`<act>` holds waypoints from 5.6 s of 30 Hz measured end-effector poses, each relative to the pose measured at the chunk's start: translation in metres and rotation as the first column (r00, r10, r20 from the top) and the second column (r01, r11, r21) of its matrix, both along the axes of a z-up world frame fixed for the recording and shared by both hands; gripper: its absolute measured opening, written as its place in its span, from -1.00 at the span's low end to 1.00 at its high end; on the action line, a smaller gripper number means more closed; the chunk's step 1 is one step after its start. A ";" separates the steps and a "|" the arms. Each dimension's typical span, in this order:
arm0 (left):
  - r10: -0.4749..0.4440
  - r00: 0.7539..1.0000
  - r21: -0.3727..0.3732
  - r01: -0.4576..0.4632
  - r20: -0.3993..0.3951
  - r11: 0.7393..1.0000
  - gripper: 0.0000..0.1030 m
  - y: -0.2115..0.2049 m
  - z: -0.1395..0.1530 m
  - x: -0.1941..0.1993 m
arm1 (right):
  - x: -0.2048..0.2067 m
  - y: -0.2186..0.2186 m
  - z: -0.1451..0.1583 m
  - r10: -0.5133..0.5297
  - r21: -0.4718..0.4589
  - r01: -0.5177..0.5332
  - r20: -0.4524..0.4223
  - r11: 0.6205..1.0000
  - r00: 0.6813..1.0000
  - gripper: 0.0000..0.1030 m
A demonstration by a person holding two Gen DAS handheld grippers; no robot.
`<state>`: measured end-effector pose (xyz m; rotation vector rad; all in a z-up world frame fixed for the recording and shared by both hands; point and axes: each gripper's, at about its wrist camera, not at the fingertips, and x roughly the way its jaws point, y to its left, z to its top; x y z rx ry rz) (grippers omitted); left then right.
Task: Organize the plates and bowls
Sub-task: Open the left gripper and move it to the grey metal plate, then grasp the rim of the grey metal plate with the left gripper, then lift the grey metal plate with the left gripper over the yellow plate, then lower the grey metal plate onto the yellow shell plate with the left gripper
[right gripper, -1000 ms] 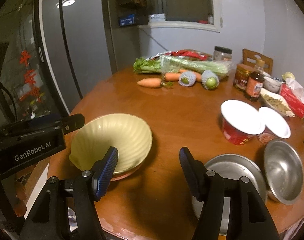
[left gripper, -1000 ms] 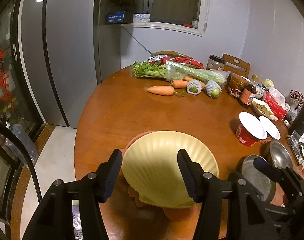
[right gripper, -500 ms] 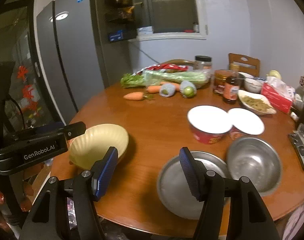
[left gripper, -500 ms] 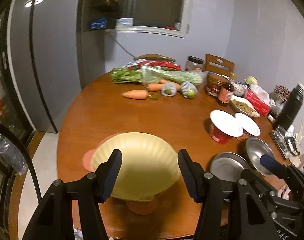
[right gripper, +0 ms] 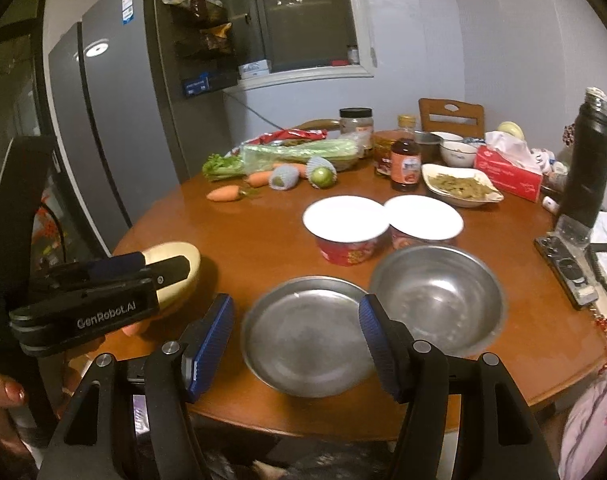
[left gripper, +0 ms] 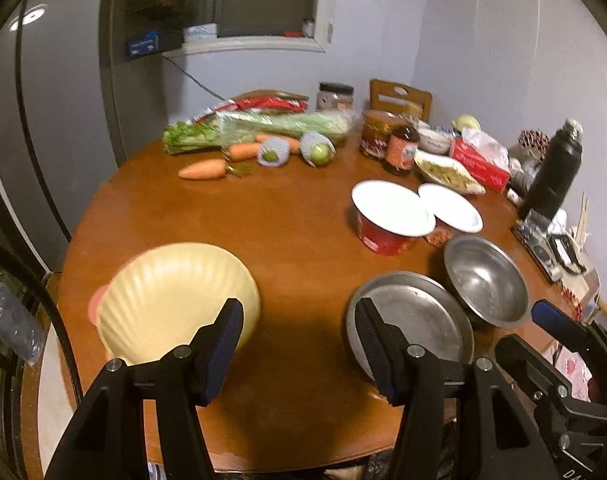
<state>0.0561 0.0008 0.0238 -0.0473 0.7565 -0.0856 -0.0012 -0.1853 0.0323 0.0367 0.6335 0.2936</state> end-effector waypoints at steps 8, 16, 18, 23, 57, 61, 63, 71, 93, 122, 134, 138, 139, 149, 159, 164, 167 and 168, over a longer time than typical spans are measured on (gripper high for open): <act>-0.022 0.998 0.035 0.024 -0.052 0.999 0.12 -0.021 -0.022 0.010 | -0.006 -0.025 -0.017 -0.031 0.038 0.033 -0.044 0.999 0.999 0.30; -0.048 0.996 0.051 0.052 -0.082 0.997 0.12 -0.035 -0.033 0.017 | -0.003 -0.030 -0.036 -0.027 0.016 0.029 -0.096 0.999 0.995 0.31; -0.050 0.995 0.060 0.055 -0.091 0.997 0.12 -0.038 -0.036 0.020 | 0.000 -0.028 -0.044 -0.021 0.001 0.021 -0.110 1.000 0.994 0.31; -0.051 0.992 0.083 0.060 -0.112 0.995 0.12 -0.045 -0.047 0.027 | 0.011 -0.029 -0.066 -0.043 -0.015 0.041 -0.153 0.999 0.987 0.31; -0.104 0.983 0.067 0.115 -0.151 0.991 -0.07 -0.063 -0.076 0.044 | 0.037 -0.016 -0.093 0.009 -0.015 -0.011 -0.146 1.000 0.989 -0.03; -0.091 0.989 0.085 0.102 -0.120 0.991 -0.07 -0.056 -0.065 0.032 | 0.032 -0.010 -0.085 0.019 -0.023 -0.022 -0.128 0.999 0.992 -0.03; -0.084 0.991 0.090 0.093 -0.100 0.992 -0.07 -0.052 -0.057 0.027 | 0.028 -0.005 -0.080 0.030 -0.022 -0.033 -0.117 0.999 0.993 -0.03; -0.051 0.998 0.089 0.054 -0.042 0.995 -0.07 -0.033 -0.031 0.008 | 0.020 0.012 -0.062 0.070 -0.034 -0.073 -0.081 0.997 0.994 -0.03; 0.111 0.989 0.069 -0.118 0.097 0.991 -0.07 0.052 0.029 -0.015 | 0.019 0.093 0.002 0.216 -0.084 -0.210 0.066 0.974 0.974 -0.03; 0.197 0.980 0.058 -0.196 -0.009 0.979 -0.07 0.133 -0.018 0.035 | 0.088 0.181 -0.032 0.322 -0.118 -0.323 -0.028 0.939 0.946 -0.03; 0.202 0.978 0.039 -0.200 -0.058 0.979 -0.08 0.142 -0.043 0.043 | 0.095 0.192 -0.057 0.328 -0.140 -0.333 -0.064 0.932 0.943 -0.03; 0.209 0.977 0.055 -0.206 -0.050 0.977 -0.08 0.141 -0.046 0.040 | 0.097 0.194 -0.061 0.331 -0.148 -0.336 -0.059 0.930 0.942 -0.03; 0.210 0.977 0.055 -0.207 -0.050 0.977 -0.08 0.141 -0.046 0.040 | 0.097 0.194 -0.061 0.332 -0.151 -0.338 -0.060 0.929 0.941 -0.03; 0.227 0.973 0.041 -0.225 -0.046 0.974 -0.07 0.144 -0.047 0.036 | 0.096 0.193 -0.064 0.343 -0.137 -0.348 -0.057 0.928 0.938 -0.02; 0.235 0.971 -0.006 -0.235 -0.035 0.972 -0.06 0.150 -0.042 0.027 | 0.096 0.192 -0.063 0.346 -0.121 -0.350 -0.056 0.929 0.937 0.01; 0.266 0.963 -0.038 -0.267 -0.036 0.963 0.01 0.157 -0.039 0.018 | 0.095 0.190 -0.062 0.344 -0.115 -0.347 -0.050 0.931 0.938 0.11; 0.292 0.955 -0.057 -0.294 -0.040 0.954 0.03 0.165 -0.038 0.013 | 0.095 0.190 -0.061 0.345 -0.108 -0.349 -0.053 0.931 0.937 0.13; 0.301 0.953 -0.064 -0.304 -0.040 0.951 0.03 0.168 -0.038 0.011 | 0.096 0.190 -0.061 0.344 -0.108 -0.348 -0.055 0.931 0.937 0.13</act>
